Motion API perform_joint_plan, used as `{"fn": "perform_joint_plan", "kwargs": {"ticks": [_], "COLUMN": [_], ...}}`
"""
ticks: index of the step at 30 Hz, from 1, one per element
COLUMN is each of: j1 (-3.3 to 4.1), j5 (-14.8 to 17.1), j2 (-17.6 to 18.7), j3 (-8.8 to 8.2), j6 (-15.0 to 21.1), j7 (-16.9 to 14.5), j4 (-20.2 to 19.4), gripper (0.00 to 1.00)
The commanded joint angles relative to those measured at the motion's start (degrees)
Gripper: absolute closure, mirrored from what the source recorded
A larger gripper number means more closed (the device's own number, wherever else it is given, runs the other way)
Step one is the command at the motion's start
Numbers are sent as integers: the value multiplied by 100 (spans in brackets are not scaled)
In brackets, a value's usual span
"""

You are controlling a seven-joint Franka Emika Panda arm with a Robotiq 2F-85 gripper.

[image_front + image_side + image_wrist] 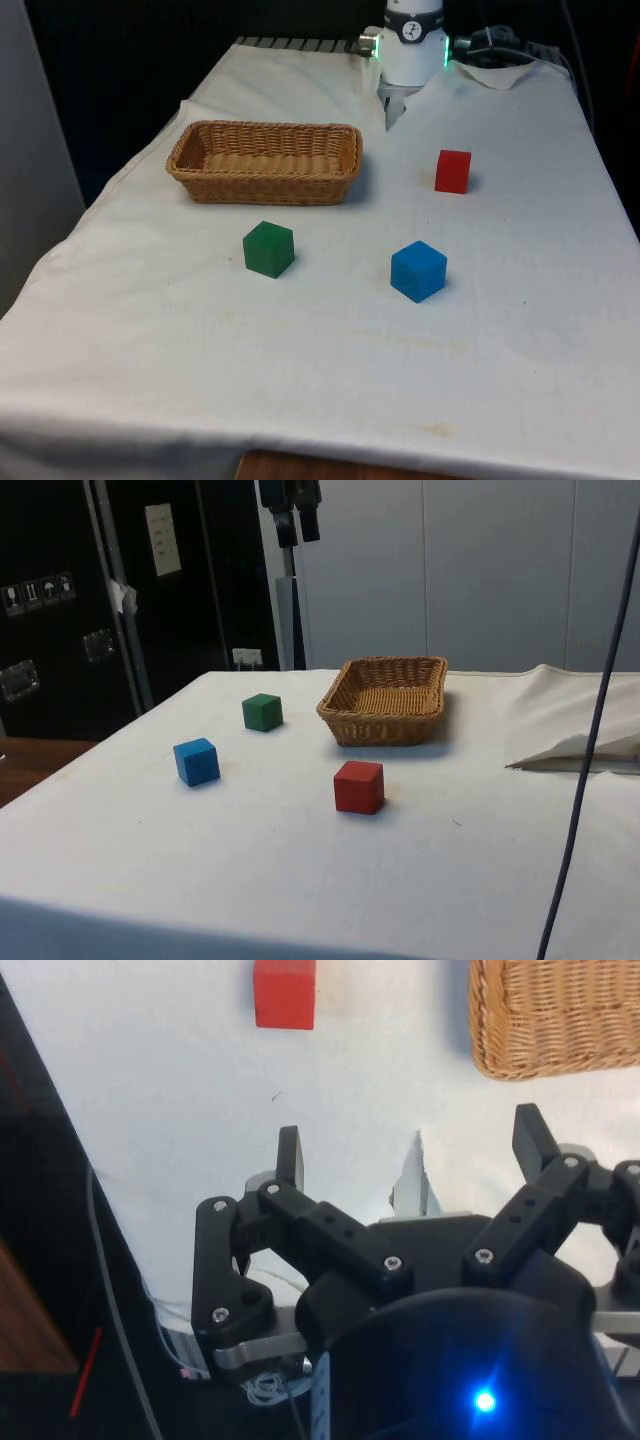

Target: Pick up exactly two blocks and place them into the basket.

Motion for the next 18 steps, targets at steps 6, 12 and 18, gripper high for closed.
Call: {"fn": "perform_joint_plan", "kwargs": {"ticks": [6, 12, 18], "j1": [6, 0, 6], "j5": [-46, -29, 0], "j2": [-229, -298, -264], "j3": [103, 178, 206], "j6": [476, 773, 980], "j7": [172, 367, 510], "j4": [-447, -756, -985], "gripper": [0, 0, 0]}}
